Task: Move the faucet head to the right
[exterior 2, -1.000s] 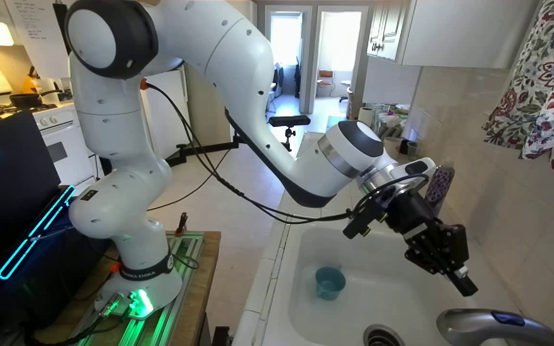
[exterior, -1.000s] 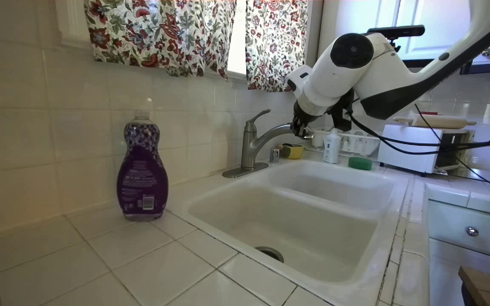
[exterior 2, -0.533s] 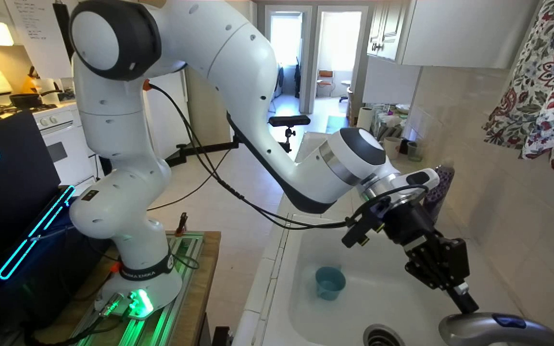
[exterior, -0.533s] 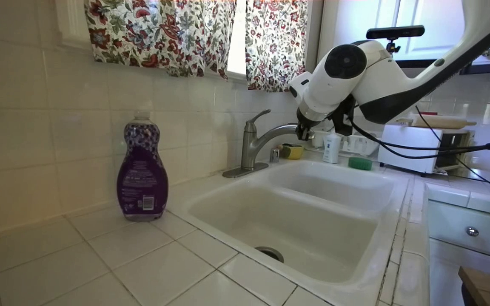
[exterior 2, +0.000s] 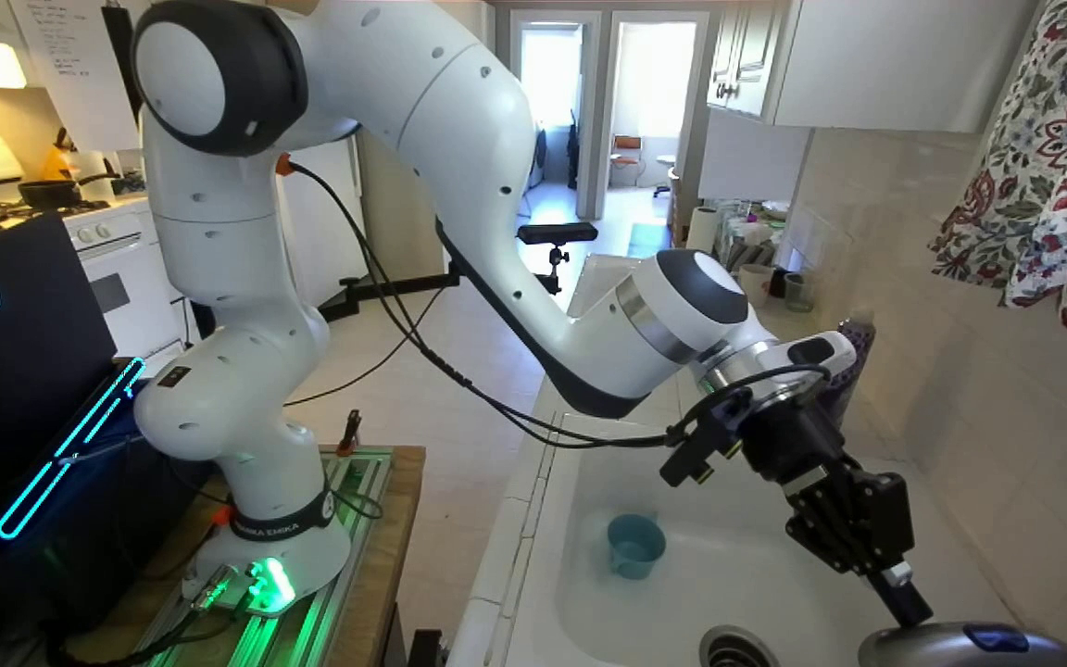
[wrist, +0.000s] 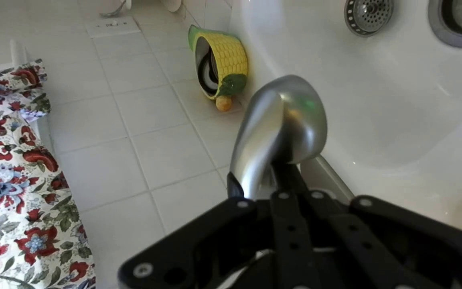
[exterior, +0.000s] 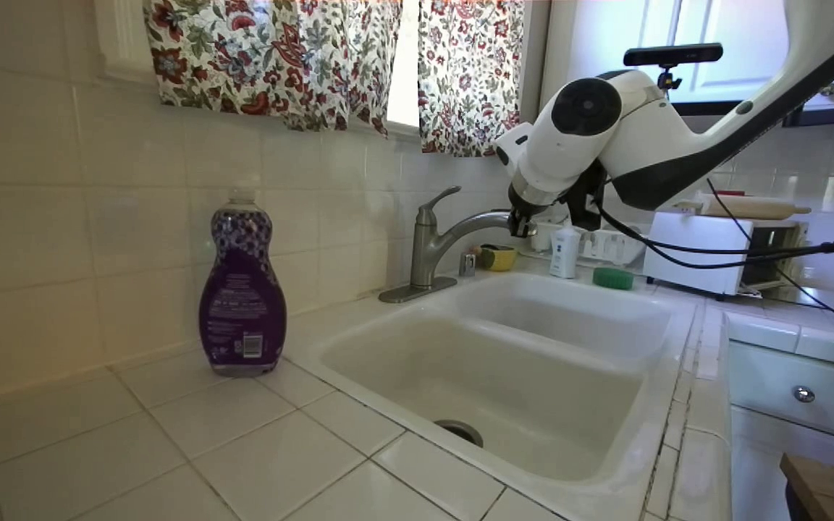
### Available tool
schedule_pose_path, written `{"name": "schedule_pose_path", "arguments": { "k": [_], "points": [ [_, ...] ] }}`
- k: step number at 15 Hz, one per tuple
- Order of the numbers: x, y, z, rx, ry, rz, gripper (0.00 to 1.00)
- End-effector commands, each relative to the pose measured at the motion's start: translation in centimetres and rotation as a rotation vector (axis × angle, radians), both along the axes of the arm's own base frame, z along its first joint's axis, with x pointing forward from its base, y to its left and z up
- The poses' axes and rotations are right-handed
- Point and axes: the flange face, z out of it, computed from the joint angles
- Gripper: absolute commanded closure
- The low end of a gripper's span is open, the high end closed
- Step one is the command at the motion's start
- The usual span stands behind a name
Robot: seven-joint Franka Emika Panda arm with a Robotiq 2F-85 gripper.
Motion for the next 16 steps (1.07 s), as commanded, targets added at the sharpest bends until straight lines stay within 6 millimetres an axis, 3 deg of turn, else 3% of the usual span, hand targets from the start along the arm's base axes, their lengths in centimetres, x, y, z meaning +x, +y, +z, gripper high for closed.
{"name": "schedule_pose_path", "arguments": {
  "k": [1,11,13,16],
  "points": [
    [0.1,-2.4,0.1,-0.026,-0.013,-0.054,1.0],
    [-0.8,-6.5,0.4,-0.04,-0.013,-0.127,1.0],
    [-0.8,-6.3,0.8,-0.038,-0.019,-0.13,1.0],
    [-1.4,-4.0,2.6,0.039,0.002,-0.121,1.0]
  ]
}}
